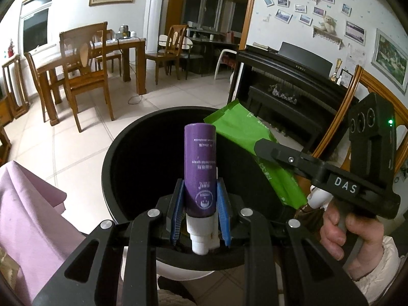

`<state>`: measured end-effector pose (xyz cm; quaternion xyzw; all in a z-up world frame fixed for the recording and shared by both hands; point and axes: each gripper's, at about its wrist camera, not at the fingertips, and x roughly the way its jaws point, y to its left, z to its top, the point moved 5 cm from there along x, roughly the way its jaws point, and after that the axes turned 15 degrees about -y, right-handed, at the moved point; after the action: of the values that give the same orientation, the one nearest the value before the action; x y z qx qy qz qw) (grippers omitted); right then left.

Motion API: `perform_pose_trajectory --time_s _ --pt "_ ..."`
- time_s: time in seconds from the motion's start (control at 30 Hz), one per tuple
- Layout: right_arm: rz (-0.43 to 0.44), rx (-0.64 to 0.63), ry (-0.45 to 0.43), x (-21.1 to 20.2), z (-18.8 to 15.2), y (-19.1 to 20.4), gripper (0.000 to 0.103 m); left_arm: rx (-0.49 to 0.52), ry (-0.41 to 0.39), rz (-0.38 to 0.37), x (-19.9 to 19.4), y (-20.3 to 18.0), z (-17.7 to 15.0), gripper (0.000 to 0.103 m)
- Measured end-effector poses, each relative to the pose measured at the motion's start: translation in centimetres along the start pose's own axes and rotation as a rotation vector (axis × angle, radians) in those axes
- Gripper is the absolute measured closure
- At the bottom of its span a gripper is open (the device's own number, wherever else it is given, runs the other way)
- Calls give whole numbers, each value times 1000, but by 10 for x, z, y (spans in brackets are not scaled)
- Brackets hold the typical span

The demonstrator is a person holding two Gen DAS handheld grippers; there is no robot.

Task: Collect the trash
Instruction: 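Carry the purple tube and green bag to the bin while both tools open to drop them, then grasp the white fluffy toy with the left tool while the right tool grasps the red milk box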

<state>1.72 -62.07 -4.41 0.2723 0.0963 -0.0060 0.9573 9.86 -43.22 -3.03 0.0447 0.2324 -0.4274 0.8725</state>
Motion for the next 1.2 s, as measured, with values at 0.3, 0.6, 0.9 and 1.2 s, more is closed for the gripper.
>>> perform_pose_trajectory --time_s 0.3,0.6,0.9,1.2 --pt "16 25 -3 -3 -2 5 37 3 -9 25 -9 2 5 53" --pt "39 -2 -8 -4 -6 31 28 -1 -70 77 -46 20 10 28" --pt "124 -91 53 16 -23 101 28 -66 -130 240 -122 95 3 27" --pt "260 -169 173 58 -58 206 29 -292 -157 576 -231 247 -28 17"
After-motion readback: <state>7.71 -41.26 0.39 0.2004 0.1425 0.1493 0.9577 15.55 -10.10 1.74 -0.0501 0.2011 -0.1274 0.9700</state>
